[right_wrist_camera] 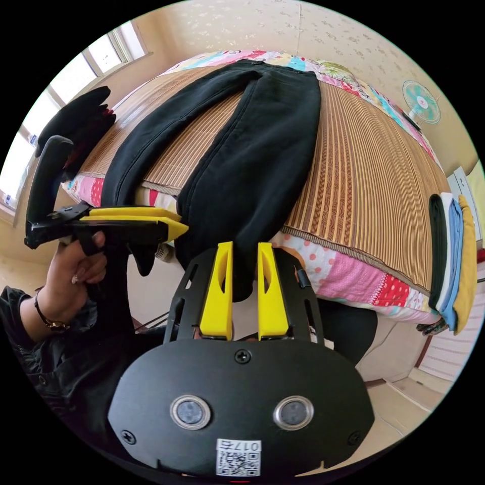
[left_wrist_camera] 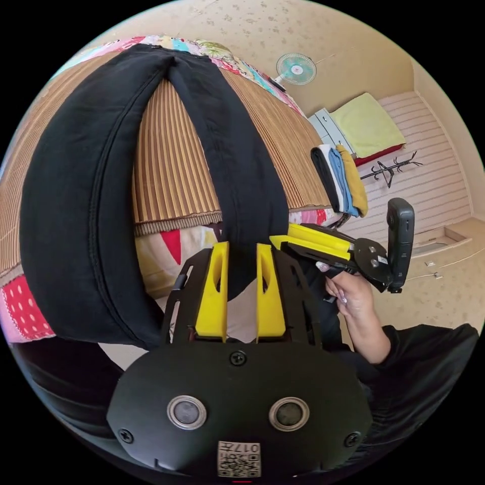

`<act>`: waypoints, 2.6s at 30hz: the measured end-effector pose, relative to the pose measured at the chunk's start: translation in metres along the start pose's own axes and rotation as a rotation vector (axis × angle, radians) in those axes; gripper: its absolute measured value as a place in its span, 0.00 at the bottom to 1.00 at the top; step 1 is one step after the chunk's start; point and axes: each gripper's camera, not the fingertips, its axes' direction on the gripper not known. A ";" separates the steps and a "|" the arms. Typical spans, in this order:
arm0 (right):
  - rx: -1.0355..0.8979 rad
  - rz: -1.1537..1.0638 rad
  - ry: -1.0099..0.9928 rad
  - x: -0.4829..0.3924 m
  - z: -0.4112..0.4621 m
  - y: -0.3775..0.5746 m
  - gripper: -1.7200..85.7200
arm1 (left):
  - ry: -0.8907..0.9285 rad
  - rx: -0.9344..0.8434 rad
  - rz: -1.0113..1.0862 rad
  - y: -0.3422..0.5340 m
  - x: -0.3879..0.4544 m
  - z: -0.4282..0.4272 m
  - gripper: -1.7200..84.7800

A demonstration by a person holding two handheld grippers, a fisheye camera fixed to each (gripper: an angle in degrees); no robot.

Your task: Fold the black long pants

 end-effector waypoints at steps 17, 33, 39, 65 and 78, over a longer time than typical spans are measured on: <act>-0.033 0.010 -0.038 -0.013 0.019 0.001 0.11 | -0.061 -0.005 0.012 0.050 -0.028 -0.019 0.01; -0.038 -0.002 -0.012 -0.006 0.025 0.002 0.11 | -0.035 0.102 0.141 0.054 0.005 0.001 0.12; -0.038 0.005 -0.022 0.001 0.024 0.002 0.11 | -0.053 0.043 0.158 0.055 0.009 0.018 0.11; 0.107 0.038 -0.078 0.063 -0.026 0.019 0.14 | -0.079 -0.132 0.136 0.057 0.016 0.087 0.11; 0.107 0.112 -0.419 0.160 -0.020 0.029 0.16 | -0.081 -0.134 0.126 0.050 0.020 0.096 0.09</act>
